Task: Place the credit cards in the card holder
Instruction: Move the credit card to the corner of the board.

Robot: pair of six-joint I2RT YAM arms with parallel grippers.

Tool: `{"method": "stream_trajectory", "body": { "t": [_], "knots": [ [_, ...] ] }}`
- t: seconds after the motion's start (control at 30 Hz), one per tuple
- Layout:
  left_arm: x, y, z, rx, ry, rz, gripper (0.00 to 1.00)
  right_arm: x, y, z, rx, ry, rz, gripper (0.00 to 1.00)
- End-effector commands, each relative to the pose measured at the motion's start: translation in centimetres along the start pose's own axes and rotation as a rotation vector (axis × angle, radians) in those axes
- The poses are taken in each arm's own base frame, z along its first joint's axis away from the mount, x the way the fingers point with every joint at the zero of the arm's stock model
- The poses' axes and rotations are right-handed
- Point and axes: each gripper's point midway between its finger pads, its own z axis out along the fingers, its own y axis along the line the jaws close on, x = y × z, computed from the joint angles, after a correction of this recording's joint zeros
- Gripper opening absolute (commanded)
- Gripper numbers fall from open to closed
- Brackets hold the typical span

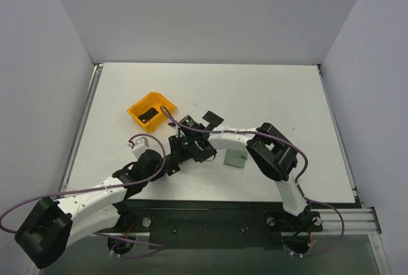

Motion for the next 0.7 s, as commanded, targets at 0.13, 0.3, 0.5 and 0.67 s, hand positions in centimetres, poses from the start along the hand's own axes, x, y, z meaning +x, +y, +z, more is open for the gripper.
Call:
{"method": "stream_trajectory", "body": {
  "t": [0.13, 0.3, 0.5, 0.67],
  "knots": [
    [4.8, 1.1, -1.8, 0.004, 0.165, 0.053, 0.0, 12.0, -1.8, 0.7, 0.164, 0.277, -0.009, 0.31],
    [6.8, 0.7, -2.8, 0.019, 0.197, 0.092, 0.0, 13.9, -1.2, 0.0, 0.181, 0.274, -0.023, 0.31],
    [9.3, 0.9, -4.3, 0.02, 0.217, 0.134, 0.0, 16.2, -0.9, -0.1, 0.213, 0.275, -0.026, 0.31],
    [10.5, 1.1, -5.7, 0.009, 0.211, 0.149, 0.0, 17.7, -1.3, -0.8, 0.259, 0.26, -0.013, 0.28]
  ]
}}
